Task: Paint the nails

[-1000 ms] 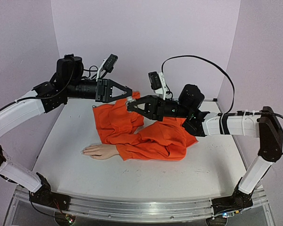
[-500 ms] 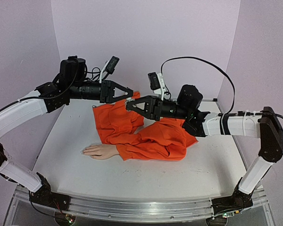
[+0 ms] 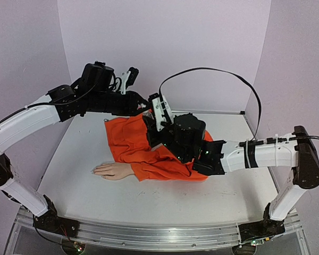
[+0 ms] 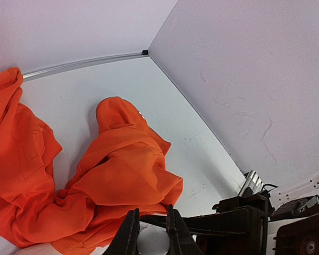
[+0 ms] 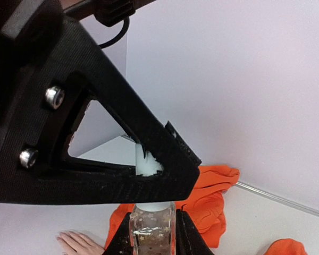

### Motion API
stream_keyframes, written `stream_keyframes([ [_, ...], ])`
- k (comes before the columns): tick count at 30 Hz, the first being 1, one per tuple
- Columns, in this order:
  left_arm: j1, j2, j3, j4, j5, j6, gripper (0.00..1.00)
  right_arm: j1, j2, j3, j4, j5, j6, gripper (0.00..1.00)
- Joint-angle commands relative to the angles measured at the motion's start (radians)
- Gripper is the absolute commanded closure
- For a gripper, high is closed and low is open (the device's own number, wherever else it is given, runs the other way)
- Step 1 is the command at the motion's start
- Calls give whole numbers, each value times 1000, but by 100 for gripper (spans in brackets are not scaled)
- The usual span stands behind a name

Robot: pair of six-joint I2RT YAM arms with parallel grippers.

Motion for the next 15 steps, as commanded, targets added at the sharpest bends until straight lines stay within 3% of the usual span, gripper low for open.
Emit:
stream_keyframes([
  [1,-4,-33,43,-68,16,12,62,-51,-47,32,86,22,-85,100],
  [3,5,-61,25,-26,65,44,41,-74,-89,-4,76,-151,-59,100],
  [6,34,-124,-24,49,160,68,22,-164,-156,-39,32,-551,55,100],
  [11,74,-201,-109,183,318,90,17,-308,-171,-35,30,-1087,281,100],
  [15,75,-177,-97,218,387,76,18,-337,-110,21,64,-1380,383,100],
])
